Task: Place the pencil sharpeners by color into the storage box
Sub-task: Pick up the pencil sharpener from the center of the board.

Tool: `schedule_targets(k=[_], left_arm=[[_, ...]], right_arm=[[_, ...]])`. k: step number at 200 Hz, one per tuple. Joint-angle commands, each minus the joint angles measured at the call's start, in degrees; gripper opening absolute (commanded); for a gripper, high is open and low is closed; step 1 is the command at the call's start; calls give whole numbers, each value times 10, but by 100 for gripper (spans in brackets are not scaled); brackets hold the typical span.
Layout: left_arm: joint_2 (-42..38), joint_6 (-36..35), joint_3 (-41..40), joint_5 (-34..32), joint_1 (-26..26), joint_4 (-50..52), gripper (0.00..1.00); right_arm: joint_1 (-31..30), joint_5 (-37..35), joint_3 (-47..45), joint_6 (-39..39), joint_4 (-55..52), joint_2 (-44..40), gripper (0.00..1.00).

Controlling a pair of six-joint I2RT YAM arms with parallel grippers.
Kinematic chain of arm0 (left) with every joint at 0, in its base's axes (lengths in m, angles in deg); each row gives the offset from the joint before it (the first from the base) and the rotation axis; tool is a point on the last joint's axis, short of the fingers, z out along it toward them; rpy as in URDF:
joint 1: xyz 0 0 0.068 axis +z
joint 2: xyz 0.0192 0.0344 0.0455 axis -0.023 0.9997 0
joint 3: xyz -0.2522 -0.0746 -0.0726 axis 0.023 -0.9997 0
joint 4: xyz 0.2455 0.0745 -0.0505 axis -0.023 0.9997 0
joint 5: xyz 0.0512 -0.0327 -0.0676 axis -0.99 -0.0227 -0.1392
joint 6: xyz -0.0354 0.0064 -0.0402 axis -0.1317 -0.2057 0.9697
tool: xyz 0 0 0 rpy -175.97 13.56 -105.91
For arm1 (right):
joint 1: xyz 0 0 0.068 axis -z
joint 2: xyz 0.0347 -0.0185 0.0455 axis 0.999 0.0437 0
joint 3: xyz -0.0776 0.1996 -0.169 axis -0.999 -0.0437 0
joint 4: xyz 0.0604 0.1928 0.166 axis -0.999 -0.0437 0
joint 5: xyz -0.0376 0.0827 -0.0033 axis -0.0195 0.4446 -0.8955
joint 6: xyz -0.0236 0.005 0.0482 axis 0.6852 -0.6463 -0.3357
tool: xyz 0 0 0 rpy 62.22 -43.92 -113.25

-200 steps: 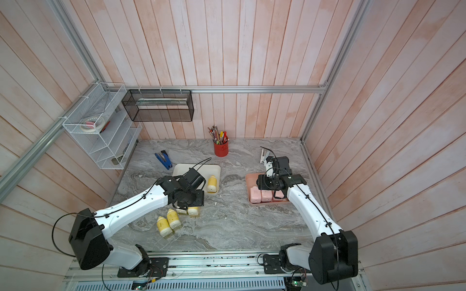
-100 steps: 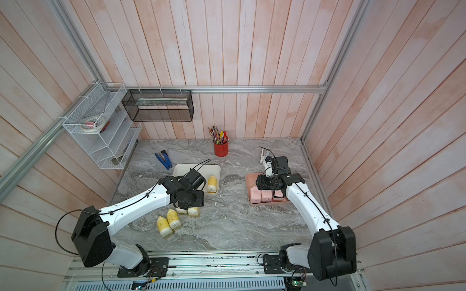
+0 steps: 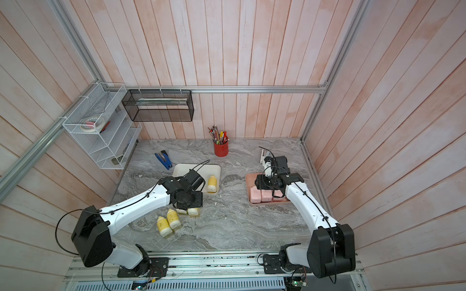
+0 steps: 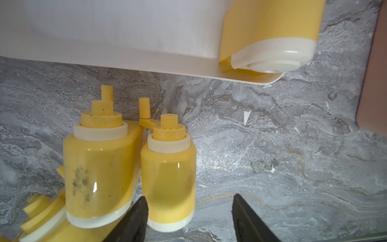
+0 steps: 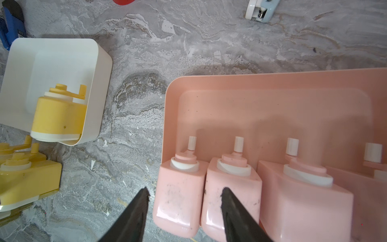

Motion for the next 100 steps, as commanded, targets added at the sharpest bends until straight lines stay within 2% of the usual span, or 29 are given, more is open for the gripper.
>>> schedule_targets(k=[1,100], left_arm=[[10,9,-13,-5,5,-5,66],[49,0,-25,19,10,-40,66]], right_arm=[[3,11,-5,5,8,5,58],[3,16,-14,8,10,5,59]])
